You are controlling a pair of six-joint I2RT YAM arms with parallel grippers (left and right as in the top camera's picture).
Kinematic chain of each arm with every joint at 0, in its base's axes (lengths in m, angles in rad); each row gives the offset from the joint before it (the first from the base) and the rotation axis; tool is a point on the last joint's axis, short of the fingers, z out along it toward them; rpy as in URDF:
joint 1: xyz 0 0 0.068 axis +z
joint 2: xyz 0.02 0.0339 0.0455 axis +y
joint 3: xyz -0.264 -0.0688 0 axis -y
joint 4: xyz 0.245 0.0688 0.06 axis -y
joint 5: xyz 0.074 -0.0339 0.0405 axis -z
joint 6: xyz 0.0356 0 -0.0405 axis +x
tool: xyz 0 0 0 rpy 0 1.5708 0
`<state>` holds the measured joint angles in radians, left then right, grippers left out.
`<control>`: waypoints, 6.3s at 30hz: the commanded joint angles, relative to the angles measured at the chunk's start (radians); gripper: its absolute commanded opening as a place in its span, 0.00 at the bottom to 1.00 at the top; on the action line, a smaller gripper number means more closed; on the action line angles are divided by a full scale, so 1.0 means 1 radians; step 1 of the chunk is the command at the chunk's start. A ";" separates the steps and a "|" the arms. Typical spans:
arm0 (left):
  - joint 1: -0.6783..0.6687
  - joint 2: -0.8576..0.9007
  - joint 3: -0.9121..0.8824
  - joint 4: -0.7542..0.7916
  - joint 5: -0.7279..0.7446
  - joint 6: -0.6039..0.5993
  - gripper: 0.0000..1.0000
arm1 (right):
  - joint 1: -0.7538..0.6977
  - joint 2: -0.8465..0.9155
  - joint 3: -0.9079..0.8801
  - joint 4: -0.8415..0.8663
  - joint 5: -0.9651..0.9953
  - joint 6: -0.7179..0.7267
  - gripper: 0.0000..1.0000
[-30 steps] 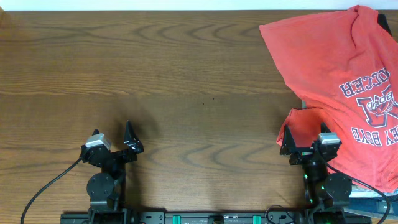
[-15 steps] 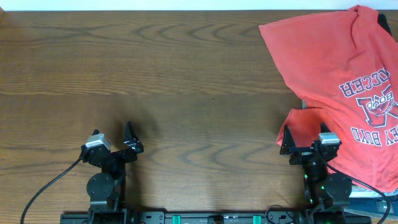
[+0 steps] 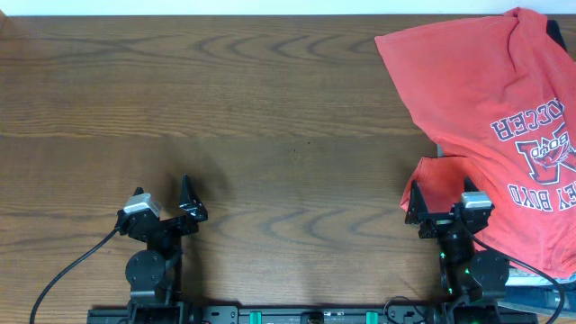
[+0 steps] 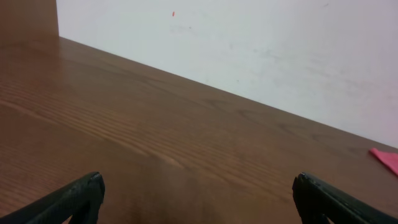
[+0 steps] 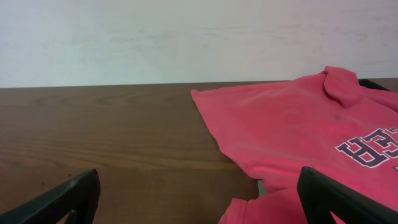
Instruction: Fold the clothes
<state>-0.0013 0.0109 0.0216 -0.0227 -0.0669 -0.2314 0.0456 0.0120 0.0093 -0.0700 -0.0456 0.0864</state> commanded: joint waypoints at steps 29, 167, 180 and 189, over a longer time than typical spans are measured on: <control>-0.002 -0.007 -0.018 -0.040 -0.023 0.013 0.98 | 0.007 -0.001 -0.004 0.001 -0.011 0.008 0.99; -0.473 1.598 0.786 -0.480 0.505 -0.721 0.98 | 0.114 1.492 1.397 -1.120 -0.055 0.141 0.99; -0.488 1.717 0.790 -0.243 0.490 -0.597 0.06 | 0.103 1.492 1.397 -1.191 0.035 0.134 0.99; 0.084 1.549 0.916 -0.543 0.282 -0.370 0.06 | 0.103 1.492 1.397 -1.205 0.072 0.134 0.99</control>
<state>-0.0856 1.6226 0.8646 -0.5308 0.3607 -0.7212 0.1547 1.5093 1.4048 -1.2755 0.0010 0.2237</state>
